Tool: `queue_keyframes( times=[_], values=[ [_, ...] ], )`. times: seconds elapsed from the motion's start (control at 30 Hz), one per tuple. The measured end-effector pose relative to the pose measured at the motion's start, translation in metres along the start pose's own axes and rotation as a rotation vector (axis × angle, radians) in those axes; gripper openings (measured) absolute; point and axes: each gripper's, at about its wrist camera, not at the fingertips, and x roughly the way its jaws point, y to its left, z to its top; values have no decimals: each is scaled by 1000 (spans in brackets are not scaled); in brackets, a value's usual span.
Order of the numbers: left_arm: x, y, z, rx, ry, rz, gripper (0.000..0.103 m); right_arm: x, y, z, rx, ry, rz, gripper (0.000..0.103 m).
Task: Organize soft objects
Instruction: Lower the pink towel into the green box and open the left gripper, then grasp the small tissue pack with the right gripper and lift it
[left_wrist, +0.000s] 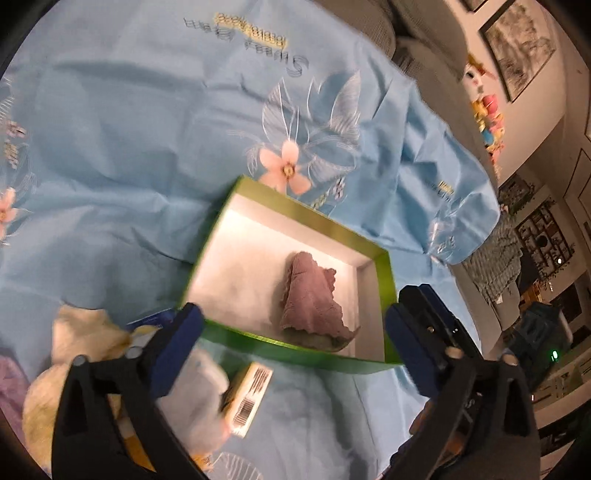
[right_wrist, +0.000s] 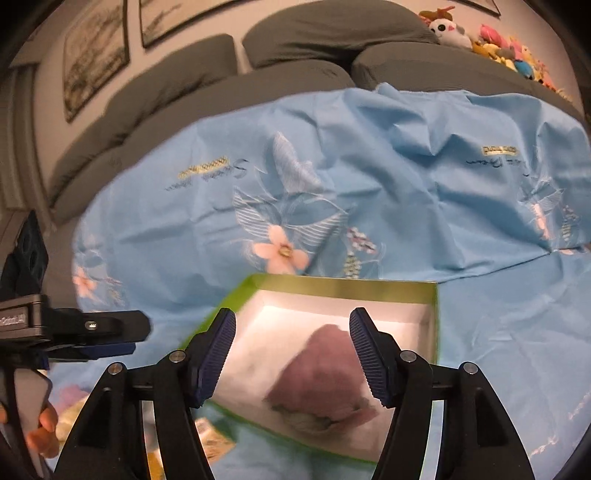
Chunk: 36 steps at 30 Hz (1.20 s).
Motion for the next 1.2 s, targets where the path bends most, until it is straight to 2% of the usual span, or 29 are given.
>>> queue_keyframes(
  times=[0.1,0.23,0.43,0.53,0.67,0.77,0.9,1.0,1.07,1.13,1.2],
  values=[
    [-26,0,-21,47,-41,18,102,-4,7,-1,0,1,74,73],
    [-43,7,-56,72,-39,53,102,-14,23,-12,-32,33,145,74],
    [-58,20,-105,46,-6,34,102,-24,41,-26,-79,80,186,74],
    [-60,21,-122,55,-1,37,102,-26,39,-34,-46,111,209,74],
    [-48,17,-142,88,21,43,102,-17,31,-53,13,199,212,74],
    [-34,12,-152,132,35,83,102,-9,26,-64,29,262,198,74],
    [-18,3,-155,224,26,124,102,1,25,-73,43,322,255,74],
    [-6,1,-151,246,36,86,101,11,26,-79,68,362,306,74],
    [2,-1,-149,267,28,96,100,21,23,-83,123,406,342,74],
    [14,-2,-145,299,27,127,97,30,17,-85,175,437,356,74],
    [23,0,-142,310,36,126,90,38,14,-87,202,459,363,74]
  ],
)
